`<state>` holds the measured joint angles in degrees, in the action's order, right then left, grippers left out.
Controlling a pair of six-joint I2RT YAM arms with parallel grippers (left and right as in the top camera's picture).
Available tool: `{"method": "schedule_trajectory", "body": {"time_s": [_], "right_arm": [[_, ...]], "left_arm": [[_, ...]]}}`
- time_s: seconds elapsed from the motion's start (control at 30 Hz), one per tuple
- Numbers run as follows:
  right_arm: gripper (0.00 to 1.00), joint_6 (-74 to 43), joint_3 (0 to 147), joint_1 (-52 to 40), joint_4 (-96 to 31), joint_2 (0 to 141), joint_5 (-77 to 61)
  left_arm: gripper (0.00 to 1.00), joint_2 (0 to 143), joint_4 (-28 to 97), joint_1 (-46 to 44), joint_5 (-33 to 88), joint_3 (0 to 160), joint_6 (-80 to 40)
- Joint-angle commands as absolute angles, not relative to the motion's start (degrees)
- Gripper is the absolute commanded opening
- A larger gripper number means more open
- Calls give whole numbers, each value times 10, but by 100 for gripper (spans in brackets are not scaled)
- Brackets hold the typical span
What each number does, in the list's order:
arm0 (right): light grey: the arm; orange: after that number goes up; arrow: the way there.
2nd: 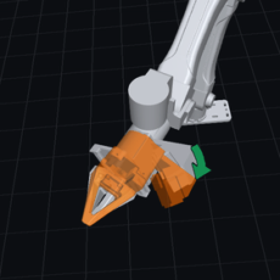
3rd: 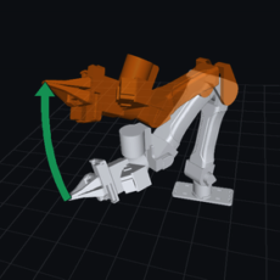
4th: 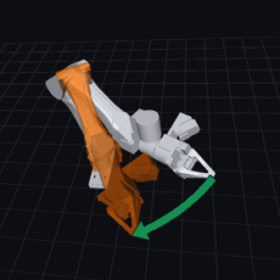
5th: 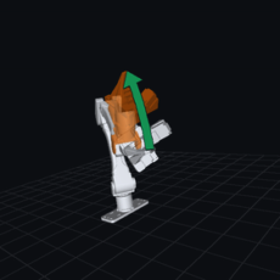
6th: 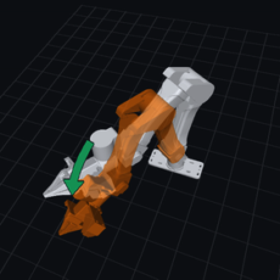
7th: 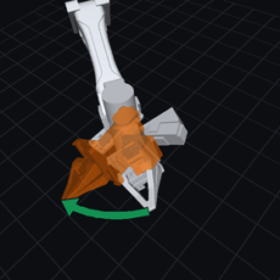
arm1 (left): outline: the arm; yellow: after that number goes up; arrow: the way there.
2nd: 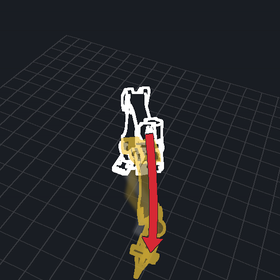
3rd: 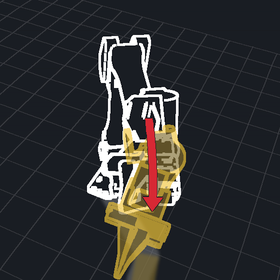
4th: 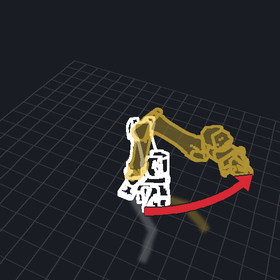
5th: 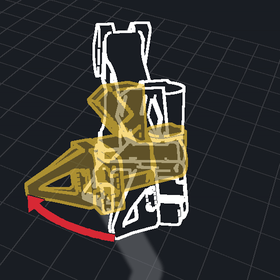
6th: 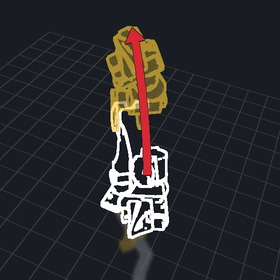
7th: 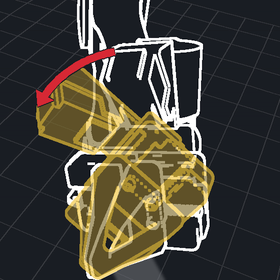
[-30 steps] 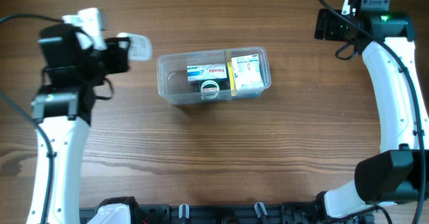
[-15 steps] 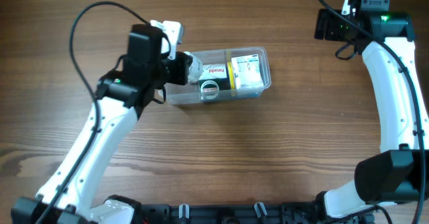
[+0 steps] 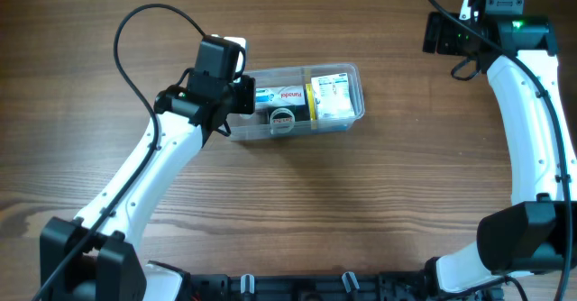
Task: Pack container
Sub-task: 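Carry the white bottle right over the container's left end, then lower the bottle into the container's left end and release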
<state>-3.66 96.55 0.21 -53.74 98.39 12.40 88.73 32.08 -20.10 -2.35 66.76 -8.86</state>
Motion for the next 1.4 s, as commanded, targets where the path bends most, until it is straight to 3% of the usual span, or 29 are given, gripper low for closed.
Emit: {"method": "schedule_trajectory", "body": {"time_s": [0.0,0.73,1.13,1.37], "right_arm": [[100,-46,963,1,-536,989,117],[100,-46,963,1,-536,989,117],[100,-46,963,1,-536,989,117],[100,-46,963,1,-536,989,117]], "left_arm": [[10,900,322,-203,-59,672,-112],[9,976,312,-200,-89,672,-140],[49,947,281,-200,-89,672,-139],[60,869,305,-200,-89,672,-139]]}}
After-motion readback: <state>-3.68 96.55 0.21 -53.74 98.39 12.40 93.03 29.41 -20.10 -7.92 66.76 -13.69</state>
